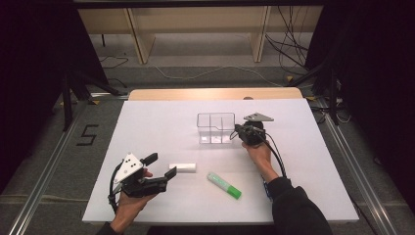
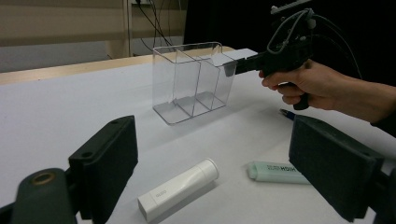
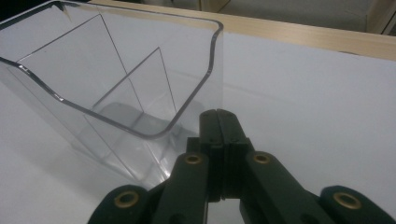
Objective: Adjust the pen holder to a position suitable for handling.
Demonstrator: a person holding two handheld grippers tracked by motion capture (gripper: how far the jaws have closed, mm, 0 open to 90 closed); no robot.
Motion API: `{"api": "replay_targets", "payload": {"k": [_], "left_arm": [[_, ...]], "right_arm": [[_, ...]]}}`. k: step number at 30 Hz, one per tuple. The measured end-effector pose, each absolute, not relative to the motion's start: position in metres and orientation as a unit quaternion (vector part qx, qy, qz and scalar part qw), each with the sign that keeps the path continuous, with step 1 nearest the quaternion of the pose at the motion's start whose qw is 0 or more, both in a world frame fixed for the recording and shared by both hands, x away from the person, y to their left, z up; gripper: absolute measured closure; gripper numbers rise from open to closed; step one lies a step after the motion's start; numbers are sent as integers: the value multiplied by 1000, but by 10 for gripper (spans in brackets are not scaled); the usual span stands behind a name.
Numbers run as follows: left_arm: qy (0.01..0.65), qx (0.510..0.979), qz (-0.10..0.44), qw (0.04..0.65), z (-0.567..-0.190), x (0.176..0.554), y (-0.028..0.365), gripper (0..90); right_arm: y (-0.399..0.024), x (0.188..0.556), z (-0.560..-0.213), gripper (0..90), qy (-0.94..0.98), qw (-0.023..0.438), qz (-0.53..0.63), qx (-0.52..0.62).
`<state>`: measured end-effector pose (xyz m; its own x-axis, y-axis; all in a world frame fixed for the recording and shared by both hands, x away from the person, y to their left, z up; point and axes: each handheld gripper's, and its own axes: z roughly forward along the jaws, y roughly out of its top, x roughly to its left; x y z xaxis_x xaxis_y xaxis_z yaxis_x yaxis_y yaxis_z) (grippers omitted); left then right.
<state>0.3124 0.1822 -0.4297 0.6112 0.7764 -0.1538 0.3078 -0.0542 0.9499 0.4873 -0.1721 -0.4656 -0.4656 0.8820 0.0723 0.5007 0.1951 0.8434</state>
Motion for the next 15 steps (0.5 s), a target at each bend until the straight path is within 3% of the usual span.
{"api": "replay_targets", "payload": {"k": [10, 15], "left_arm": [[390, 696, 207, 567, -430, 312, 183, 150], [390, 695, 207, 567, -430, 312, 183, 150]], "right_arm": [[-179, 486, -461, 899, 736, 229, 427, 473], [-193, 479, -451, 853, 729, 229, 436, 476]]}}
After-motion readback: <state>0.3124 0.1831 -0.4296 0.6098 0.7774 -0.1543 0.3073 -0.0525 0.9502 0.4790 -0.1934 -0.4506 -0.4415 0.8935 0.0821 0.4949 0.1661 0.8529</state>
